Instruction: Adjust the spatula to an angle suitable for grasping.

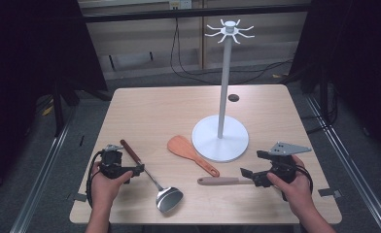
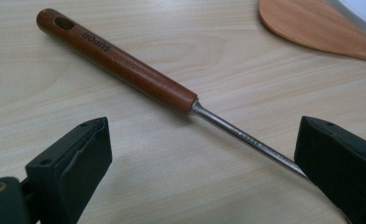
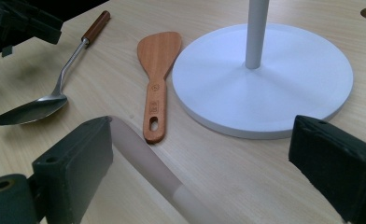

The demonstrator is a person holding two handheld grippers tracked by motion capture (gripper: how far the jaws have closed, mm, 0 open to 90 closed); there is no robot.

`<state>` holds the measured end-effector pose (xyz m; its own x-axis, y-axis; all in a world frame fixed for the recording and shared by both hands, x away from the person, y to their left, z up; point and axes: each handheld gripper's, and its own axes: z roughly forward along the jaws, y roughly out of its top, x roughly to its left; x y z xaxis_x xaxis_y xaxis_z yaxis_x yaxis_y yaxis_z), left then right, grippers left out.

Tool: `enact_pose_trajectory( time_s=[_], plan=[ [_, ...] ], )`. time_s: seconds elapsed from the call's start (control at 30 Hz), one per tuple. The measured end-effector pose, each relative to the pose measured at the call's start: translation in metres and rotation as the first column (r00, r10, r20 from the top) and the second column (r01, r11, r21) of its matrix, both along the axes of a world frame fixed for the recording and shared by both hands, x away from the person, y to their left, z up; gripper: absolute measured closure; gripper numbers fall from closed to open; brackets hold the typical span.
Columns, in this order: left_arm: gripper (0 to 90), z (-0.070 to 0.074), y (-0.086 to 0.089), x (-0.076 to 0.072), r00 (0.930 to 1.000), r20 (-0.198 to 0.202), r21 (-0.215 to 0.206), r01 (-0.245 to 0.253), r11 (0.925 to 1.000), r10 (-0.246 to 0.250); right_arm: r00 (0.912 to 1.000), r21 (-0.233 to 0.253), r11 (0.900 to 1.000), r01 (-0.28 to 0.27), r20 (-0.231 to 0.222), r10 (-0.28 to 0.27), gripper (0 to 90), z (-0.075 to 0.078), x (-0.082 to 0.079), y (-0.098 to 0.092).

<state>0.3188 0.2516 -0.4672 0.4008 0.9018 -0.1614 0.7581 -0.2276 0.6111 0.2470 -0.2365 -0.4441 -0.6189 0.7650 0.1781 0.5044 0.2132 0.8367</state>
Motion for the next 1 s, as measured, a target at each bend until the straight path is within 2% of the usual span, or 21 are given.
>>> enact_pose_trajectory(
  time_s=[0.23,0.3,0.37,0.4,0.43,0.47,0.5,0.53,0.63,0.67,0.8,0.87,1.0],
  plan=[
    [5.8,-0.005,0.004,-0.001,0.9998,-0.011,0.006,-0.015,0.9999,0.015,1.0000,-0.007,1.000,-0.006,0.007,0.006,6.0,0.001,0.000,0.003],
    [8.8,-0.006,0.006,-0.001,0.9999,-0.010,0.021,-0.008,0.9997,0.009,1.0000,-0.008,1.000,-0.006,0.008,0.006,6.0,0.001,0.000,0.003],
    [13.9,-0.007,0.007,-0.002,0.9998,-0.007,0.029,-0.016,0.9995,0.016,0.9999,-0.009,1.000,-0.006,0.009,0.006,6.0,0.001,0.000,0.003],
    [16.8,-0.008,0.008,-0.002,0.9995,0.009,0.063,-0.032,0.9975,0.032,1.0000,-0.008,1.000,-0.004,0.007,0.004,6.0,0.001,0.000,0.003],
    [22.0,-0.008,0.008,-0.002,0.9995,0.009,0.063,-0.032,0.9975,0.032,1.0000,-0.008,1.000,-0.004,0.007,0.004,6.0,0.001,0.000,0.003],
    [30.6,-0.007,0.008,-0.002,0.9991,0.030,0.076,-0.033,0.9966,0.031,1.0000,-0.006,1.000,-0.004,0.009,0.004,6.1,0.001,0.000,0.002],
    [40.1,-0.007,0.008,-0.002,0.9994,0.029,0.099,-0.021,0.9949,0.018,1.0000,-0.007,1.000,-0.003,0.009,0.003,6.1,0.001,0.000,0.001],
    [46.1,-0.007,0.008,-0.002,0.9994,0.029,0.099,-0.021,0.9949,0.018,1.0000,-0.007,1.000,-0.003,0.009,0.003,6.1,0.001,0.000,0.001],
    [59.2,-0.008,0.008,0.000,0.9990,0.016,0.119,-0.044,0.9919,0.042,1.0000,-0.005,1.000,0.000,0.005,0.000,6.2,0.000,-0.001,0.000],
    [63.1,-0.009,0.009,0.001,0.9975,-0.001,0.130,-0.069,0.9890,0.070,1.0000,-0.007,1.000,0.001,0.004,-0.001,6.2,0.000,-0.001,0.000],
    [71.6,-0.013,0.006,0.005,0.9959,-0.008,0.121,-0.089,0.9887,0.090,1.0000,-0.012,1.000,0.002,0.005,-0.002,6.2,0.000,-0.003,-0.001],
    [73.6,-0.017,0.004,0.010,0.9951,0.003,0.139,-0.098,0.9854,0.099,1.0000,-0.018,1.000,0.001,0.007,0.000,6.2,0.000,-0.004,-0.002],
    [73.6,-0.020,0.002,0.015,0.9932,0.020,0.128,-0.117,0.9848,0.115,0.9999,-0.019,1.000,0.011,0.004,-0.011,6.2,-0.001,-0.007,-0.004]
  ],
)
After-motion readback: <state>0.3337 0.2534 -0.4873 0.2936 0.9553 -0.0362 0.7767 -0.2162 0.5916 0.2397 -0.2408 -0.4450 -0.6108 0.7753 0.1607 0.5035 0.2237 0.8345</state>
